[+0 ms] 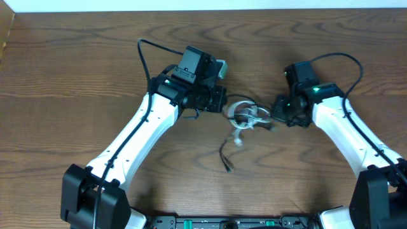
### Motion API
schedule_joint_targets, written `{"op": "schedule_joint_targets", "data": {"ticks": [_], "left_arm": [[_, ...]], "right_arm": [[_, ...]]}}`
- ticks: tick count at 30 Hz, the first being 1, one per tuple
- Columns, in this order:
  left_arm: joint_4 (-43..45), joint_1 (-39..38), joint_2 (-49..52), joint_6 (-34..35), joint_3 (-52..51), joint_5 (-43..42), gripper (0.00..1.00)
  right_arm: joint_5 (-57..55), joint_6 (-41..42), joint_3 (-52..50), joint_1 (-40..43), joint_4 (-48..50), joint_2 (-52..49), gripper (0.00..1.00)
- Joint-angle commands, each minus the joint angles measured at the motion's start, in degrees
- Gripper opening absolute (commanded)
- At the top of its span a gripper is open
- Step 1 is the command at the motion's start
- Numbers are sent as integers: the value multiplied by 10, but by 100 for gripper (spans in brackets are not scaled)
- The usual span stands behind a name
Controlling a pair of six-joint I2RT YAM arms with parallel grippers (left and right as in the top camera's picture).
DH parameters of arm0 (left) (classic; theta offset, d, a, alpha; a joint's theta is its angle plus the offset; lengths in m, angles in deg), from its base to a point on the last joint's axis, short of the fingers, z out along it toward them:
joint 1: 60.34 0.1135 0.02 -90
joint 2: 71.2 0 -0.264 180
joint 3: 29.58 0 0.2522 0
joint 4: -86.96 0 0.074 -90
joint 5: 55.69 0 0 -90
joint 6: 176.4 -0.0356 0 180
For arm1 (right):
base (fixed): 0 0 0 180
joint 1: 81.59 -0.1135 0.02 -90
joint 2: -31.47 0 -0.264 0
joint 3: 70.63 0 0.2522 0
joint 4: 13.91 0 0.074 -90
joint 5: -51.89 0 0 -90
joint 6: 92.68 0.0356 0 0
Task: Untangle cables
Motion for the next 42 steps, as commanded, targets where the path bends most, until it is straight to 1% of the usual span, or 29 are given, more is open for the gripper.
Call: {"op": "schedule_joint_targets", "data": {"ticks": [1,2,5,8,9,10,11,13,14,15,17,19,22,23,24,26,29,30,32,34,36,40,42], "left_arm": [[-7,10,2,-28,9,29,8],[-10,8,2,-28,8,29,8],[-16,1,6,-30,7,29,16],[-15,-6,13,-41,6,29,17],[-15,-8,15,-41,6,29,22],[-15,-8,17,-41,6,28,24],[-15,-8,17,-41,6,26,26],[-15,-8,19,-42,6,27,32],[-16,-8,19,-45,6,27,36],[-17,-8,19,-55,6,27,39],[-25,-7,19,-73,6,41,44],[-41,-6,19,-73,6,87,45],[-78,-5,28,-79,5,179,46],[-87,-2,35,-79,5,183,45],[-95,1,43,-62,5,183,45],[-110,10,61,-5,5,183,45],[-125,26,89,112,4,181,45],[-124,32,97,144,4,179,43],[-118,38,107,194,4,177,36],[-114,38,111,224,4,177,29],[-112,37,111,240,4,177,24],[-113,33,111,265,1,177,20],[-107,32,111,297,-10,178,19]], "right_arm": [[4,-40,1,12,10,-5,1],[10,-40,1,12,13,-5,1],[32,-44,1,11,24,-5,1],[54,-47,1,11,35,-5,1],[80,-67,1,11,47,-5,1],[105,-84,1,11,57,-5,3],[131,-99,1,11,68,-5,6],[167,-110,1,11,86,-5,16],[174,-110,1,11,91,-5,22],[176,-110,1,12,97,-5,30],[176,-108,1,12,101,-5,40],[176,-108,1,12,102,-5,44],[176,-108,1,12,101,-5,46],[175,-108,1,12,101,-5,46],[174,-108,1,12,101,-5,46],[173,-108,1,12,101,-5,46],[171,-108,1,12,101,-5,46],[171,-108,1,12,101,-5,46],[171,-108,1,12,101,-5,47],[171,-108,1,12,99,-5,47],[171,-108,1,12,98,-5,47],[171,-108,1,12,89,-5,48],[171,-108,1,12,83,-5,48]]}}
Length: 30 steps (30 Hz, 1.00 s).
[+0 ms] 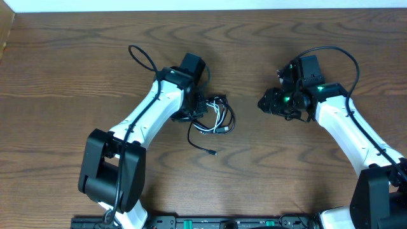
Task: Untangle cables
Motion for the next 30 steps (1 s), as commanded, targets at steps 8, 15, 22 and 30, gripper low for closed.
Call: {"op": "schedule_joint_targets", "data": {"ticks": [8,15,22,30], "left_arm": [[93,-9,-2,217,-100,6,19],[126,-30,-2,252,-119,5,19],[155,-66,-2,269,-119,8,19],[173,-94,-1,327,-121,65,22]], "right_arm": [[4,-3,1,-1,-16,-4,47],[5,-3,1,-1,-17,-4,47],[5,-3,1,-1,-21,-4,48],[5,-4,1,-1,-30,-4,50]]}}
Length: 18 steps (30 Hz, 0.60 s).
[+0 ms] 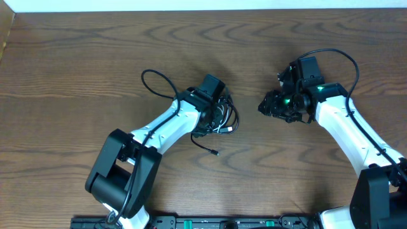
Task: Untangle cables
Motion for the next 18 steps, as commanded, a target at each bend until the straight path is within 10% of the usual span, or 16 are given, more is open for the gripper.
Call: {"op": "schedule_joint_targets", "data": {"ticks": [1,18], "left_arm": [[1,-9,0,53,-9,51,22],[18,-25,24,57,-8,14,12]], "right_arm": [[3,-4,1,-1,-4,-4,50],[3,-4,1,-1,-7,-4,51]]}}
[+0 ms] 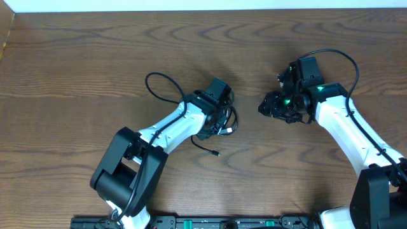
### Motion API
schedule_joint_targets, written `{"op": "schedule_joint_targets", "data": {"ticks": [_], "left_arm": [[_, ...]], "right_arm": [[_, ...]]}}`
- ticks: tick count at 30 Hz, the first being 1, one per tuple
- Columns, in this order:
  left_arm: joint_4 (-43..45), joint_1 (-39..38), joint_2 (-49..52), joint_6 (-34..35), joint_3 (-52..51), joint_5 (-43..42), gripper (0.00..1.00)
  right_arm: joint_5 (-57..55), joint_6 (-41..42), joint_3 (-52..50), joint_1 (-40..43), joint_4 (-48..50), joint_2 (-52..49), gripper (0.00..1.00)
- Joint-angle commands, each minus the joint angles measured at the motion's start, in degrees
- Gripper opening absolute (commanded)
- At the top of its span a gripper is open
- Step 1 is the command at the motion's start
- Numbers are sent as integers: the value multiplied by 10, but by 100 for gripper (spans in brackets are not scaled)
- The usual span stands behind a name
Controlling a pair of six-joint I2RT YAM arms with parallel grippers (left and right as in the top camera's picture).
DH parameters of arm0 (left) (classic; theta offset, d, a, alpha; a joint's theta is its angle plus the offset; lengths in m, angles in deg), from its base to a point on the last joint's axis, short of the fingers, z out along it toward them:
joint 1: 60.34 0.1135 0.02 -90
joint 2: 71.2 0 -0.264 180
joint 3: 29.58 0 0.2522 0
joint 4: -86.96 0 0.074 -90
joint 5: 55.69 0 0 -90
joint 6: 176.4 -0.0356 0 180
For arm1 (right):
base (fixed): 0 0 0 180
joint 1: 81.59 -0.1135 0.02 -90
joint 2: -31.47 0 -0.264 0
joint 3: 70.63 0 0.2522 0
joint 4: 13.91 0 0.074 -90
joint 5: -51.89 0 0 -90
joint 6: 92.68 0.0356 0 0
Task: Untangle cables
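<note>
The tangled bundle of thin black and white cables (227,121) lies near the table's middle. One black tail with a plug (215,152) trails out toward the front. My left gripper (220,116) is down on the bundle's left side and seems shut on it, though the wrist hides the fingers. To the right, my right gripper (262,105) hangs apart from the bundle, pointing left, its fingers spread with nothing between them.
The left arm's own black supply cable (162,84) loops over the wooden table (76,70) behind the arm. A similar loop (337,57) arcs above the right arm. The table's far edge (203,10) meets a white wall.
My left wrist has shifted slightly to the right and turned a little over the bundle. The bundle and its plug tail have barely moved. The right arm is unchanged.
At first both grippers met at the bundle in the table's middle. Then the bundle lay further left at my left gripper, and the right gripper had pulled back empty. After that the left wrist turned over the bundle, where it still is.
</note>
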Motion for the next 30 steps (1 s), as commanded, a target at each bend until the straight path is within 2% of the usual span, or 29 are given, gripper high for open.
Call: {"op": "schedule_joint_targets", "data": {"ticks": [1,4,5,9,11,14,24,30], "left_arm": [[6,0,5,-17,-6,-9,12],[6,0,-21,-64,4,-8,13],[6,0,-31,-65,5,-3,17],[-7,-1,-72,-64,4,37,39],[-12,-1,-79,-63,4,35,60],[-16,-7,-76,-44,-4,33,61],[0,-13,-51,58,-60,54,54],[9,-14,-28,65,-60,53,49]], "right_arm": [[3,-4,1,-1,-1,-4,51],[1,-4,1,-1,-1,-4,52],[1,-9,1,-1,-1,-4,52],[1,-15,1,-1,-3,-4,54],[1,-15,1,-1,-4,-4,54],[1,-15,1,-1,-5,-4,54],[1,-15,1,-1,-10,-4,54],[1,-15,1,-1,-11,-4,54]]}}
